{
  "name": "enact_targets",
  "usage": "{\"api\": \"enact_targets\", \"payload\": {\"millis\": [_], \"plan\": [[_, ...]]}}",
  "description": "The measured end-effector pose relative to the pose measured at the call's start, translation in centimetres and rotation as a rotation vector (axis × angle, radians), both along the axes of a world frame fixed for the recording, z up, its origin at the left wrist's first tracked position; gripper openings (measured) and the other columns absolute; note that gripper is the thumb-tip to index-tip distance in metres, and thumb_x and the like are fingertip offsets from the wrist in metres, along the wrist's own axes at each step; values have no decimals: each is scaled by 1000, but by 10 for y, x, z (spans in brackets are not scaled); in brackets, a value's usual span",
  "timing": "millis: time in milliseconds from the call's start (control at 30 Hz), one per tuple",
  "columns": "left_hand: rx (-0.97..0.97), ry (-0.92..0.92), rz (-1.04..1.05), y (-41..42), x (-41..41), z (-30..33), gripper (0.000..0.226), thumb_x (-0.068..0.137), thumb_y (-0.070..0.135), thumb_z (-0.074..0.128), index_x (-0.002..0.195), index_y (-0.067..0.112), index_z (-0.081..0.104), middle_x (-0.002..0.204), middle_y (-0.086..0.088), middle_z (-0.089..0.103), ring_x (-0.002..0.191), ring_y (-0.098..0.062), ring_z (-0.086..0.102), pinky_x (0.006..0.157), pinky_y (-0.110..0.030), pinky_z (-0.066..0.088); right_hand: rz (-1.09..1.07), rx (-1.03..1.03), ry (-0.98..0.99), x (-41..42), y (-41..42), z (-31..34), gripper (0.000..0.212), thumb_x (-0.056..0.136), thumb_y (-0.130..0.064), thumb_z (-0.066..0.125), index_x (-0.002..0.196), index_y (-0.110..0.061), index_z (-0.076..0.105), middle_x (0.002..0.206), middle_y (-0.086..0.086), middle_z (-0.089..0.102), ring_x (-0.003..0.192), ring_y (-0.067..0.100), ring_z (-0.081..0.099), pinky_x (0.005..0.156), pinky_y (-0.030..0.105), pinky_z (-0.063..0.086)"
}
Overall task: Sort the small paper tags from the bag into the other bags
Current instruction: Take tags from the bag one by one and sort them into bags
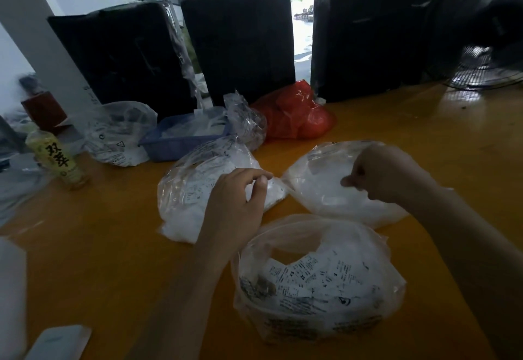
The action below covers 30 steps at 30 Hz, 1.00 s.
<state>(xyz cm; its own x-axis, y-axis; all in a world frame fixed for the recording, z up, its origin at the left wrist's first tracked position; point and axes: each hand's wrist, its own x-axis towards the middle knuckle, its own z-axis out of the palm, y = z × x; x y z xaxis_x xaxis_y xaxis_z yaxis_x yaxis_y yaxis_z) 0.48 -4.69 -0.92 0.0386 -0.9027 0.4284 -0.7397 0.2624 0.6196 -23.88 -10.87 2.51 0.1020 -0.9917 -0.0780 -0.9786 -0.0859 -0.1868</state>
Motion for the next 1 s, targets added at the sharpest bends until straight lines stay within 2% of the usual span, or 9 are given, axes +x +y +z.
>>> {"api": "enact_targets", "payload": {"millis": [100, 133, 267, 367, 500, 667, 800, 933, 1000], "plan": [[64, 89, -45, 2, -3, 1, 21, 106, 32, 52, 113, 37, 72, 109, 27, 69, 105, 10, 59, 82, -7, 44, 14, -97, -388, -6, 8, 6, 30, 95, -38, 68, 81, -12, 74, 63, -1, 71, 54, 9, 65, 51, 23, 50], [100, 154, -72, 3, -5, 1, 20, 105, 35, 54, 116, 37, 71, 110, 26, 70, 105, 11, 61, 83, -7, 45, 33, -92, -538, -6, 13, 7, 26, 94, -36, 69, 81, -14, 73, 61, -3, 70, 51, 5, 62, 50, 21, 47], [342, 577, -254, 12, -21, 3, 41, 92, 56, 68, 127, 35, 64, 117, 13, 76, 107, -4, 72, 92, -29, 60, 161, -1, -915, 7, 25, 13, 19, 90, -34, 73, 84, -16, 73, 67, -6, 72, 53, 4, 59, 54, 20, 48], [411, 756, -359, 18, -32, 2, 56, 83, 57, 74, 127, 23, 67, 115, 2, 78, 101, -14, 76, 83, -26, 61, 246, 62, -905, 16, 32, 15, 24, 81, -42, 75, 82, -18, 73, 66, 2, 70, 53, 8, 56, 54, 22, 46], [373, 928, -270, 18, -33, 3, 30, 78, 38, 77, 101, 20, 80, 103, -5, 80, 86, -15, 74, 74, -22, 58, 310, 61, -889, 22, 37, 15, 23, 85, -42, 73, 81, -20, 72, 61, -6, 68, 51, 6, 54, 54, 22, 44], [397, 1201, -204, 15, -28, 8, 25, 74, 26, 81, 95, 13, 77, 94, -7, 79, 74, -11, 72, 61, -21, 57, 355, 115, -838, 20, 41, 16, 28, 77, -47, 73, 88, -22, 75, 73, -4, 74, 60, 8, 59, 61, 24, 49], [415, 1196, -216, 16, -28, 8, 29, 74, 26, 81, 99, 13, 75, 97, -6, 80, 79, -12, 74, 65, -21, 58, 299, 61, -974, 24, 39, 14, 13, 95, -25, 68, 95, -12, 72, 83, -2, 77, 59, 7, 59, 63, 28, 48], [461, 1125, -262, 17, -28, 9, 36, 74, 28, 80, 105, 11, 71, 102, -7, 80, 83, -13, 75, 67, -23, 59, 272, -58, -942, 28, 36, 10, 14, 97, -27, 66, 90, -16, 71, 68, -11, 72, 51, -1, 55, 50, 12, 43], [482, 1088, -274, 18, -27, 10, 38, 74, 30, 80, 107, 14, 72, 104, -7, 80, 84, -14, 75, 65, -23, 58, 297, -77, -881, 28, 37, 9, 9, 94, -27, 70, 89, -19, 71, 72, -11, 73, 53, 0, 59, 51, 8, 43]]}}
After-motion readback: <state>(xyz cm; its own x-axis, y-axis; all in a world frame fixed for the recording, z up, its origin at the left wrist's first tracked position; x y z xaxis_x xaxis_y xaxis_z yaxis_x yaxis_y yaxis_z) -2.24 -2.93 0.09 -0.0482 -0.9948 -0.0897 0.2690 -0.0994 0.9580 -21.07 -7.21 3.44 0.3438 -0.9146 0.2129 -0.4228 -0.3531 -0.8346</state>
